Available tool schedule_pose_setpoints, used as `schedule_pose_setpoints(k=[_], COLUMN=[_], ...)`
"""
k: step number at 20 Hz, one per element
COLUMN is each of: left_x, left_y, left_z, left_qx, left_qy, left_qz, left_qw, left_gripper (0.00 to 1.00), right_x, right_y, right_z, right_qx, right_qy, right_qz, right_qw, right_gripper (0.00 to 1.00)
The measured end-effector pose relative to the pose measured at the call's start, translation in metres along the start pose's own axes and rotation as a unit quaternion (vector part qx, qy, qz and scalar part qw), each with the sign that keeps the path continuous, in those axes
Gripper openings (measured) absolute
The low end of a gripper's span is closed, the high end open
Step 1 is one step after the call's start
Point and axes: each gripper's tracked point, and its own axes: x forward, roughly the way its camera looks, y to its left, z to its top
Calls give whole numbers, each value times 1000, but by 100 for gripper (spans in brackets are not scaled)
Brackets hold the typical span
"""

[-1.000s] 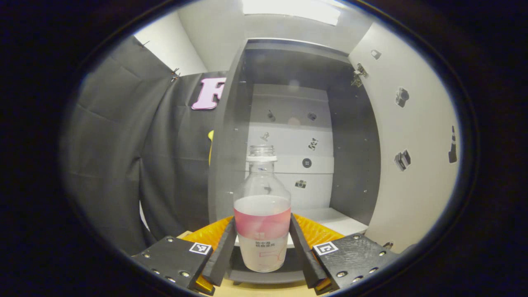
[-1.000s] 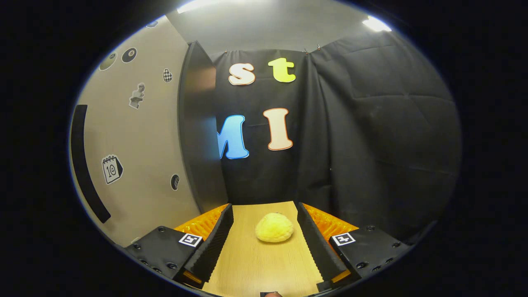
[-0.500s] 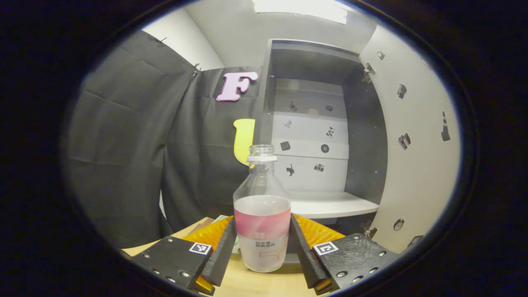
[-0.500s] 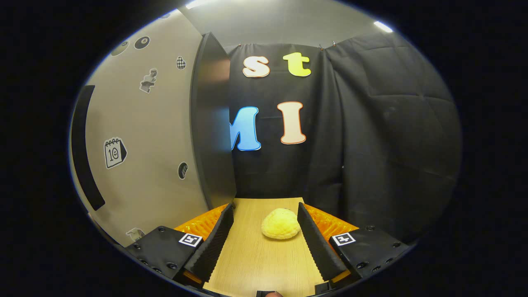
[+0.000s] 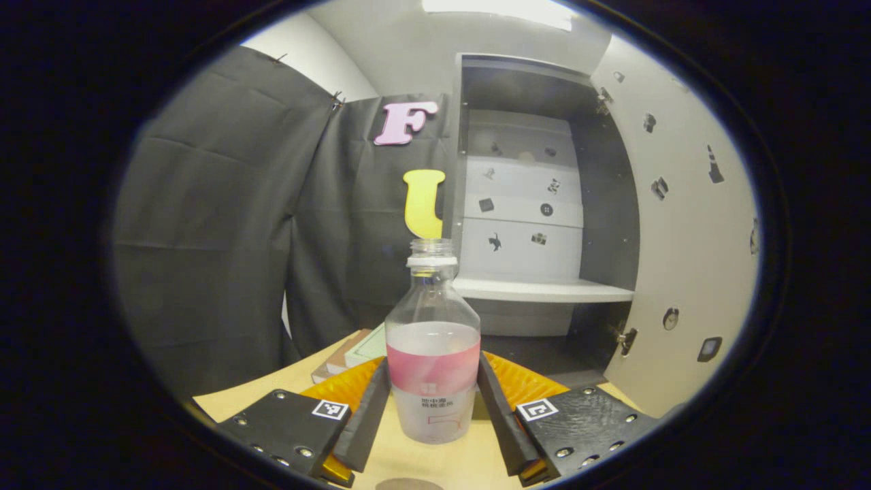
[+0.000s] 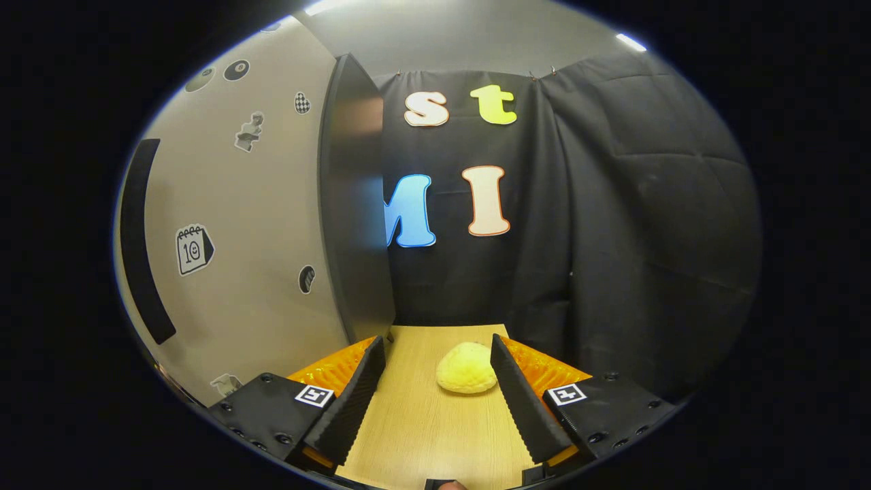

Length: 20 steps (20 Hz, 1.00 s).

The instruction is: Open the cabinet door with the right hand, grasp the bottle in the cabinet with the left hand and place it on the coaster, then close the cabinet door with the right hand.

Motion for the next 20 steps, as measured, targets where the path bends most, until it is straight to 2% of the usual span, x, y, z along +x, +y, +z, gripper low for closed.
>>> schedule_pose_setpoints(k=[2,3,4,10,12,20], left_x=[-6,-8,-10,-24,-33,-35], left_y=[6,11,14,22,26,33], left_z=[-17,-26,-34,-96,-119,-172], left_qx=[-6,-10,-13,-28,-36,-31], left_qy=[15,21,27,72,90,122], left_qz=[4,8,10,17,24,40], left_qw=[1000,1000,1000,997,995,991], left_gripper=[77,77,74,72,75,72], right_x=[-1,-1,-2,0,-1,2], right_y=[2,4,4,10,7,8], right_z=[-4,-5,-7,-17,-18,-19], right_qx=[-2,-2,-3,2,-1,-5], right_qy=[5,7,9,28,31,38], right_qz=[2,3,3,12,9,9], right_qw=[1000,1000,1000,1000,999,999], right_gripper=[98,93,98,98,98,98])
